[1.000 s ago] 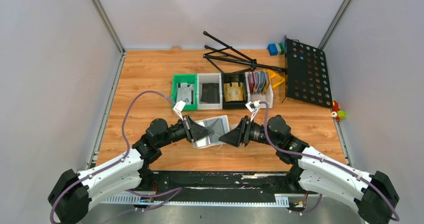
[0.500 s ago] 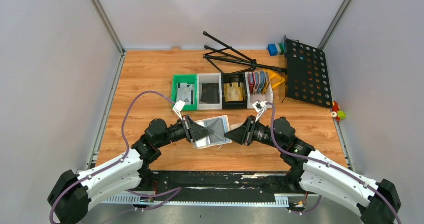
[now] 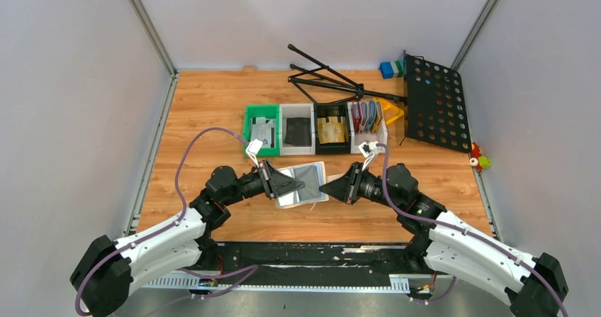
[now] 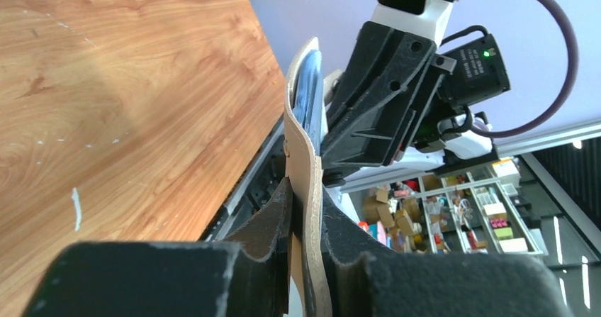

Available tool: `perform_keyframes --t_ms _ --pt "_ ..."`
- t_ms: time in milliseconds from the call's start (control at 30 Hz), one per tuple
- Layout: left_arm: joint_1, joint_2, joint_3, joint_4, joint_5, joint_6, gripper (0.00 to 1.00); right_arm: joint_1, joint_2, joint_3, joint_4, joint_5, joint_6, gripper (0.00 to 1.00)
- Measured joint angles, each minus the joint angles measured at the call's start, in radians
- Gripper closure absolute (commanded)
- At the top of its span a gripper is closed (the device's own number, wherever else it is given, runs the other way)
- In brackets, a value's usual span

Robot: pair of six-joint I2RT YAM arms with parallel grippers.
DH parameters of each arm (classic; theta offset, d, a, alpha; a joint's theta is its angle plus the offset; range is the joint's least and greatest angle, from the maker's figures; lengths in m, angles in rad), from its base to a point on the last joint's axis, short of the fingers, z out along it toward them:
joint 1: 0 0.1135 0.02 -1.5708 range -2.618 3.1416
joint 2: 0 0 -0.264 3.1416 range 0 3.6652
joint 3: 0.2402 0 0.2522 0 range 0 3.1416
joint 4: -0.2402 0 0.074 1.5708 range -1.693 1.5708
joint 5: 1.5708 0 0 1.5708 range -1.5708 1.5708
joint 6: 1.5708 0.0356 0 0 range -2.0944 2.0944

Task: Take the credit cards out of the card holder
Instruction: Remove the credit card from the card holder.

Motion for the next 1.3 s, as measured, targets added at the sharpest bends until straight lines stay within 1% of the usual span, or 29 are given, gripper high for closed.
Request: perform_keyframes --t_ms 133,333,500,700,933,1100,1200,1300 --pt "0.002 0.013 0.000 0.052 0.024 -0.028 1.00 0.000 0.007 0.010 -0.004 -0.002 -0.013 0.95" --pt "0.007 0.034 0.000 0.088 0.047 -0.036 1.00 -0.007 0.044 0.023 -0.003 -0.027 -0.029 0.86" --pt "0.009 0.047 0.000 0.093 0.066 -0.036 1.00 -0.012 0.066 0.024 -0.004 -0.060 -0.030 0.85" --pt "0.010 0.037 0.000 0.116 0.069 -0.046 1.00 -0.031 0.028 0.023 0.004 -0.092 -0.013 0.87" --pt "0.008 0.046 0.000 0.230 0.091 -0.090 1.00 -0.072 -0.008 -0.011 0.143 -0.186 0.073 0.94" --pt "0.010 0.089 -0.011 0.373 0.114 -0.151 1.00 -0.101 0.002 -0.047 0.281 -0.244 0.157 0.99" --pt "0.011 0.118 -0.014 0.450 0.128 -0.181 1.00 -0.116 0.002 -0.065 0.355 -0.275 0.204 1.00" --pt "0.011 0.126 -0.014 0.485 0.141 -0.192 1.00 -0.126 0.001 -0.085 0.429 -0.306 0.246 1.00"
